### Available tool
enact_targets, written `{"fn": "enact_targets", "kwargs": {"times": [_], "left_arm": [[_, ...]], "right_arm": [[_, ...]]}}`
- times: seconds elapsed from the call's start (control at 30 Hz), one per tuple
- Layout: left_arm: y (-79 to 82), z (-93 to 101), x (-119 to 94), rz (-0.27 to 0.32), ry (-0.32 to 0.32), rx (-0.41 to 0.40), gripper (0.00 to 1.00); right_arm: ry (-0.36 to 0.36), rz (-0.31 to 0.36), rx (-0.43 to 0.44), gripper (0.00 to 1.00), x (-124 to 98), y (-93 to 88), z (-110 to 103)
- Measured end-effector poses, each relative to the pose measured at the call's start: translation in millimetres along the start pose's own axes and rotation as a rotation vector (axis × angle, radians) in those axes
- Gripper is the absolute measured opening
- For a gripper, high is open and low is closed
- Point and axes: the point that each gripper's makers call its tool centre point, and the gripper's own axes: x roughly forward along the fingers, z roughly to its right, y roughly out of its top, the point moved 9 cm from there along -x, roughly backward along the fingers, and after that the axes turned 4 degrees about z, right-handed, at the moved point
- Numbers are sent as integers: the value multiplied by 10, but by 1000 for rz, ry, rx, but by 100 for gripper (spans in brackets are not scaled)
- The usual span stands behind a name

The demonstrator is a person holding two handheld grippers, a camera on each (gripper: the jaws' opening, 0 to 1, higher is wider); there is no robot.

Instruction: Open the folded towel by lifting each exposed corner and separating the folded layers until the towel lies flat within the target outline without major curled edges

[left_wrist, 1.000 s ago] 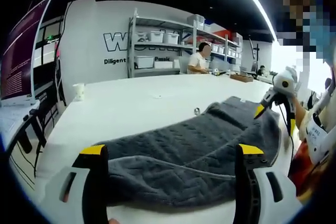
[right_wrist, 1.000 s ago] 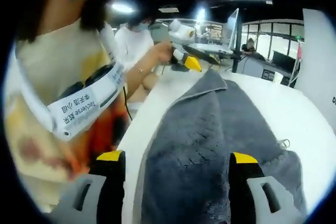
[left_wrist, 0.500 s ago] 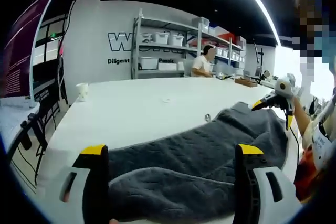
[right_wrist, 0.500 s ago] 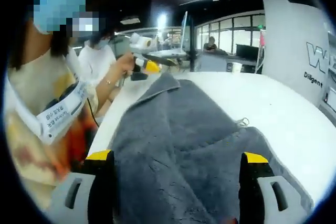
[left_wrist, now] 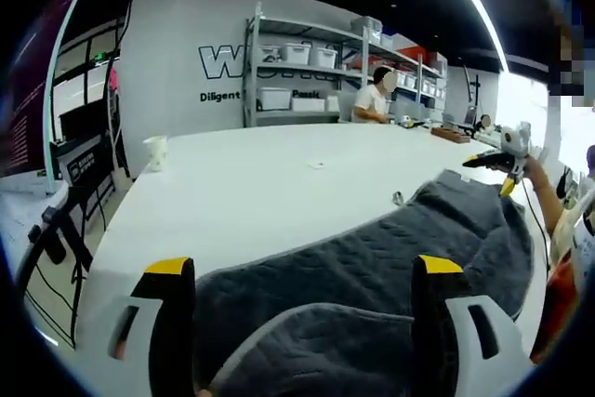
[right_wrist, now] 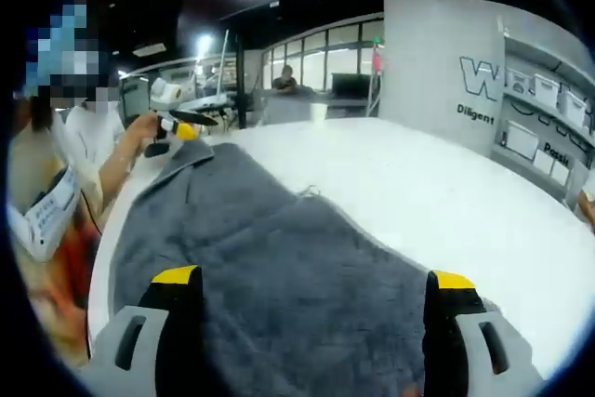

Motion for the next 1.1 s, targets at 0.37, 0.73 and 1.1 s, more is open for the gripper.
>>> {"fn": "enact_targets", "kwargs": {"times": [0.37, 0.73, 1.1], "left_arm": [[-20, -216, 116, -28, 43, 8, 80], [-164, -519, 241, -47, 86, -27, 55], [-303, -679, 299, -119, 109, -65, 49]], "right_arm": [[-248, -64, -7, 99, -172, 9, 455], [-341, -4, 122, 90, -198, -51, 734], [-381, -59, 182, 78, -118, -281, 1031]]}}
